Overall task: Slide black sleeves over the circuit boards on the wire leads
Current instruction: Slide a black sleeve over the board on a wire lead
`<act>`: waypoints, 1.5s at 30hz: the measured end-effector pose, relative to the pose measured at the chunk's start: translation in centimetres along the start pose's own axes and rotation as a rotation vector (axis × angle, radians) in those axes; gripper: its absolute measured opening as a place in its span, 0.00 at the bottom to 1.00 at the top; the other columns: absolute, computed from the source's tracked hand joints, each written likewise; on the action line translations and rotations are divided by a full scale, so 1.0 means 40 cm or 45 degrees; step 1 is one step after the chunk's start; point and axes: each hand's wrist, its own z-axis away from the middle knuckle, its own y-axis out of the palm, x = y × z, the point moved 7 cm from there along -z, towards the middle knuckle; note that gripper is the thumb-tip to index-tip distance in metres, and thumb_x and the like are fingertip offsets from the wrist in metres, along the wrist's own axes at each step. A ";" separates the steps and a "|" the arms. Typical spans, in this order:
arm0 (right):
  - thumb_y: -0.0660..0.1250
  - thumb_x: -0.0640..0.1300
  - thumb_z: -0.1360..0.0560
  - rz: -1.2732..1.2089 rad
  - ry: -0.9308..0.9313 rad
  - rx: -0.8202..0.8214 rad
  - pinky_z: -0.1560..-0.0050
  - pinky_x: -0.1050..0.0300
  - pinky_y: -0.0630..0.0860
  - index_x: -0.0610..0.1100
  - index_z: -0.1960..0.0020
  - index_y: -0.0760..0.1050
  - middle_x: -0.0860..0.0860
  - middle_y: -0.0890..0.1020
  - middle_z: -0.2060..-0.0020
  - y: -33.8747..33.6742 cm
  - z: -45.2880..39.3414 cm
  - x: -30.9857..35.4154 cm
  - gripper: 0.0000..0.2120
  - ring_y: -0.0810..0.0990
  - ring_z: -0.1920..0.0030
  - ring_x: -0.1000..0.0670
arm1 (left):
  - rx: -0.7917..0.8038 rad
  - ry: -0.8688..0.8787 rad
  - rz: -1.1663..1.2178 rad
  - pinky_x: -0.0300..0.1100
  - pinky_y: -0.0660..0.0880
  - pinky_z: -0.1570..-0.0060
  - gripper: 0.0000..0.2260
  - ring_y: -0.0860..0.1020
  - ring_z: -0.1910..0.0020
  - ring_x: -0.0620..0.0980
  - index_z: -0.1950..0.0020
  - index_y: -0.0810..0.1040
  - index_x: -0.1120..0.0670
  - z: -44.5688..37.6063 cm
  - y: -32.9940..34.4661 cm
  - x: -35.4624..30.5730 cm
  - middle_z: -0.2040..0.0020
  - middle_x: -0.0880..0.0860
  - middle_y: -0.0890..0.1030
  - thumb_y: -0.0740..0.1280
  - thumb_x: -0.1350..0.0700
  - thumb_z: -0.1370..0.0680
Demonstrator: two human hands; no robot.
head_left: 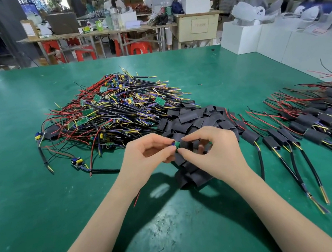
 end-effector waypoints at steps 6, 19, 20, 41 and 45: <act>0.75 0.47 0.37 0.000 0.057 -0.001 0.61 0.60 0.77 0.51 0.58 0.84 0.58 0.82 0.64 0.009 0.001 -0.012 0.08 0.77 0.67 0.58 | 0.023 0.006 0.009 0.40 0.80 0.61 0.06 0.83 0.65 0.51 0.56 0.82 0.59 0.000 0.010 -0.001 0.62 0.56 0.85 0.71 0.69 0.27; 0.76 0.55 0.36 0.159 0.019 0.164 0.51 0.58 0.73 0.55 0.48 0.82 0.60 0.83 0.57 0.014 0.000 -0.023 0.18 0.74 0.52 0.55 | 0.069 0.063 -0.091 0.39 0.80 0.57 0.07 0.84 0.61 0.51 0.54 0.84 0.57 0.000 -0.004 -0.011 0.59 0.56 0.85 0.72 0.68 0.27; 0.76 0.56 0.36 0.165 -0.001 0.225 0.50 0.56 0.72 0.54 0.46 0.81 0.59 0.82 0.58 0.016 -0.002 -0.025 0.20 0.73 0.51 0.54 | 0.078 0.076 -0.125 0.39 0.80 0.56 0.07 0.84 0.60 0.52 0.53 0.84 0.57 -0.001 -0.010 -0.014 0.59 0.56 0.85 0.72 0.67 0.27; 0.79 0.50 0.36 0.056 -0.300 0.199 0.51 0.57 0.75 0.48 0.44 0.80 0.53 0.76 0.49 0.024 -0.003 0.000 0.22 0.77 0.52 0.55 | 0.139 0.138 -0.489 0.40 0.79 0.51 0.07 0.83 0.57 0.46 0.53 0.84 0.55 -0.007 -0.035 -0.025 0.56 0.50 0.86 0.76 0.62 0.30; 0.77 0.47 0.35 0.051 -0.263 0.311 0.57 0.49 0.77 0.48 0.50 0.81 0.54 0.79 0.55 0.039 -0.002 -0.005 0.13 0.78 0.60 0.52 | 0.154 0.233 -0.566 0.35 0.78 0.54 0.09 0.82 0.60 0.42 0.52 0.84 0.56 -0.001 -0.024 -0.040 0.57 0.48 0.86 0.77 0.63 0.31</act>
